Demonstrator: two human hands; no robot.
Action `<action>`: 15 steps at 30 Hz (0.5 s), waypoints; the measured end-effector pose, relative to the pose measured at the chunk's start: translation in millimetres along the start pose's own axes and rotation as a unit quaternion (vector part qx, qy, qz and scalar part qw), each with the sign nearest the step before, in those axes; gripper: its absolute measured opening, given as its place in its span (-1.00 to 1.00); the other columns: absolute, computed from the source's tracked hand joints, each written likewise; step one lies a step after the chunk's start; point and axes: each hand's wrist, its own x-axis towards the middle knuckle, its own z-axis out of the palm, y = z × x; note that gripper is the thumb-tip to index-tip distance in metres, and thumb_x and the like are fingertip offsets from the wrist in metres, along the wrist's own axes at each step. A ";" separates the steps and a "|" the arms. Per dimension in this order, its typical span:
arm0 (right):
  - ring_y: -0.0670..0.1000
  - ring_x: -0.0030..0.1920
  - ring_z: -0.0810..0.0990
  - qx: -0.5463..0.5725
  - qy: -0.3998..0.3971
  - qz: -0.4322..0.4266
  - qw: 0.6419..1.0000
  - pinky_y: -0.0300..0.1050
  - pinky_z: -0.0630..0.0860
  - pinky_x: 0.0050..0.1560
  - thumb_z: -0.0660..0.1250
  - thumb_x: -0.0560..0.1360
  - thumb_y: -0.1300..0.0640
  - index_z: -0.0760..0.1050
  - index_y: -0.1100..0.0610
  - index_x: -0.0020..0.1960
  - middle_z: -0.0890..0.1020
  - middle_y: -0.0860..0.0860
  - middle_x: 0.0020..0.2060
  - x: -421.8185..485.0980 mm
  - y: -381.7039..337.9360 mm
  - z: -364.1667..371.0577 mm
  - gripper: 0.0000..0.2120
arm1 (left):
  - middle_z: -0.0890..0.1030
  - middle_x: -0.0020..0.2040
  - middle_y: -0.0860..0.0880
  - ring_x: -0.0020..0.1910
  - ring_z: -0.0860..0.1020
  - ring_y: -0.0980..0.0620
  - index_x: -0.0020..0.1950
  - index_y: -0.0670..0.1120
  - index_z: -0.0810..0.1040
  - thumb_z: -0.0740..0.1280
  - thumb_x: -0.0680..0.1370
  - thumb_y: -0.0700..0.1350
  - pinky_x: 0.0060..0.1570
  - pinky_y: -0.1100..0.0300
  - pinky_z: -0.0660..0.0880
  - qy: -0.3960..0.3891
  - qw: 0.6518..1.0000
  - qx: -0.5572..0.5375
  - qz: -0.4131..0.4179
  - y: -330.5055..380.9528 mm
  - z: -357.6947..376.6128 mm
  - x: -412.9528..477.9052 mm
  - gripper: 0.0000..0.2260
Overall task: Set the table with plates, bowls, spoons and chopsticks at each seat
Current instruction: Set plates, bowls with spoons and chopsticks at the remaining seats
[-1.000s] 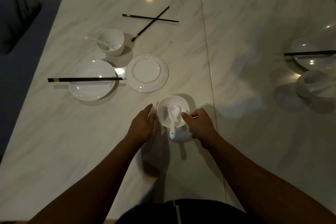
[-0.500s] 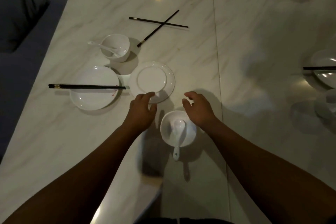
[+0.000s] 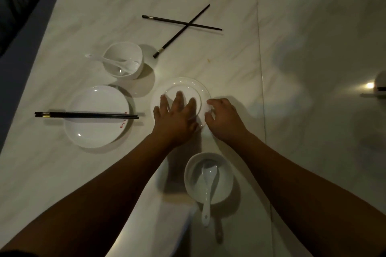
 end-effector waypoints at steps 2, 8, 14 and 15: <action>0.12 0.35 0.37 0.007 0.028 0.027 0.999 0.03 0.35 0.34 0.20 0.56 0.04 0.30 0.11 0.42 0.37 0.12 0.37 -0.1 6.4 -3.6 -0.55 | -0.09 0.57 -0.07 0.50 -0.12 -0.35 0.49 0.17 0.01 0.04 0.55 0.27 0.41 -0.29 -0.02 0.019 0.999 0.000 0.037 4.8 2.9 5.7 -0.45; 0.16 0.34 0.35 -0.048 0.054 0.090 0.993 0.07 0.38 0.28 0.23 0.51 -0.16 0.25 0.10 0.44 0.34 0.13 0.38 0.2 28.7 -19.4 -0.41 | 0.15 0.49 -0.20 0.46 0.11 -0.25 0.48 0.00 0.15 0.21 0.51 0.16 0.39 -0.11 0.15 0.105 0.981 -0.140 -0.081 20.2 -0.7 20.8 -0.41; 0.15 0.29 0.37 -0.051 0.031 0.097 0.993 0.05 0.43 0.23 0.31 0.43 -0.24 0.25 0.08 0.41 0.34 0.13 0.34 -0.1 31.5 -18.3 -0.32 | 0.28 0.40 -0.19 0.36 0.26 -0.24 0.42 0.00 0.22 0.32 0.49 0.07 0.29 -0.06 0.26 0.115 0.942 -0.248 -0.194 34.7 -8.3 23.0 -0.45; 0.14 0.28 0.39 -0.029 0.029 0.107 0.993 0.03 0.43 0.22 0.34 0.43 -0.21 0.25 0.08 0.41 0.35 0.13 0.33 0.6 29.6 -18.0 -0.33 | 0.30 0.38 -0.19 0.35 0.28 -0.23 0.41 -0.02 0.23 0.32 0.50 0.06 0.30 -0.07 0.26 0.121 0.931 -0.277 -0.207 33.9 -11.4 25.4 -0.46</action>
